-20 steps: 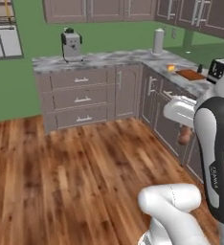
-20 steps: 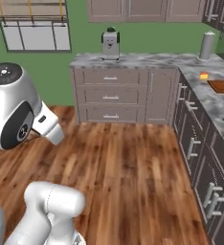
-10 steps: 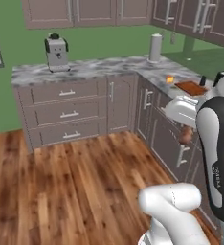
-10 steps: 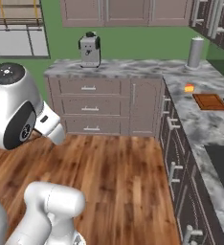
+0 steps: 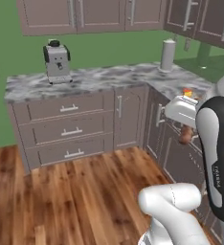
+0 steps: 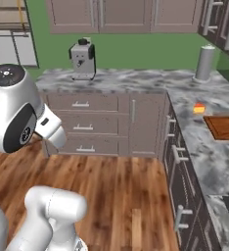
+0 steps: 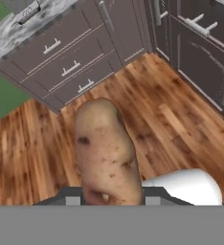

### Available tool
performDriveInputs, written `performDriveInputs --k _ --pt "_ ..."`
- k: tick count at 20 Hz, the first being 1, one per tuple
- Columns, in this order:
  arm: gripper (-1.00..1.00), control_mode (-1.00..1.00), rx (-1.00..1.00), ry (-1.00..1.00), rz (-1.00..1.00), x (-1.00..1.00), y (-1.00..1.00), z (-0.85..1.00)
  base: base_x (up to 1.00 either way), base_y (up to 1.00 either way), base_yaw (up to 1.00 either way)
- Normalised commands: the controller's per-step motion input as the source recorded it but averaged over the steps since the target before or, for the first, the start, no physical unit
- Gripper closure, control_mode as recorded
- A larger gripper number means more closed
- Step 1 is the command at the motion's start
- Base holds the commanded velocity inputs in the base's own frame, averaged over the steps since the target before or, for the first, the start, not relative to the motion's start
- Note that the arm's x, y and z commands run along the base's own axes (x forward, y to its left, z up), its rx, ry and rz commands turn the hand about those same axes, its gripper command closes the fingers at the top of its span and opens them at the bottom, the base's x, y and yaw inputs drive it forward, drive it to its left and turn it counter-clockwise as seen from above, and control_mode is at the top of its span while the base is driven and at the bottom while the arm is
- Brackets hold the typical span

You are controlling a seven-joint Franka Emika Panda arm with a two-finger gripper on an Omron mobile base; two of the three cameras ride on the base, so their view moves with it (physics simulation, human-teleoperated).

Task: Retrieve the reheated potato from the microwave, then place the potato, cheese, and condiment on the cutting board.

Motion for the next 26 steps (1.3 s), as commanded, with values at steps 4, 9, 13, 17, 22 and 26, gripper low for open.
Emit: performDriveInputs --k 4,9,13,17,22,26 --pt "1.00 1.00 0.00 0.00 0.00 0.00 0.00 0.00 1.00 0.00 0.01" --pt "1.00 1.00 0.00 0.00 0.00 0.00 0.00 0.00 1.00 0.00 0.01" --pt "1.00 1.00 0.00 0.00 0.00 0.00 0.00 0.00 1.00 0.00 0.00" --pt "1.00 1.00 0.00 0.00 0.00 0.00 0.00 0.00 1.00 0.00 -0.03" --pt "1.00 1.00 0.00 0.00 0.00 0.00 0.00 0.00 0.98 0.00 -0.29" --pt "1.00 1.00 0.00 0.00 0.00 0.00 0.00 0.00 0.49 0.00 -0.56"
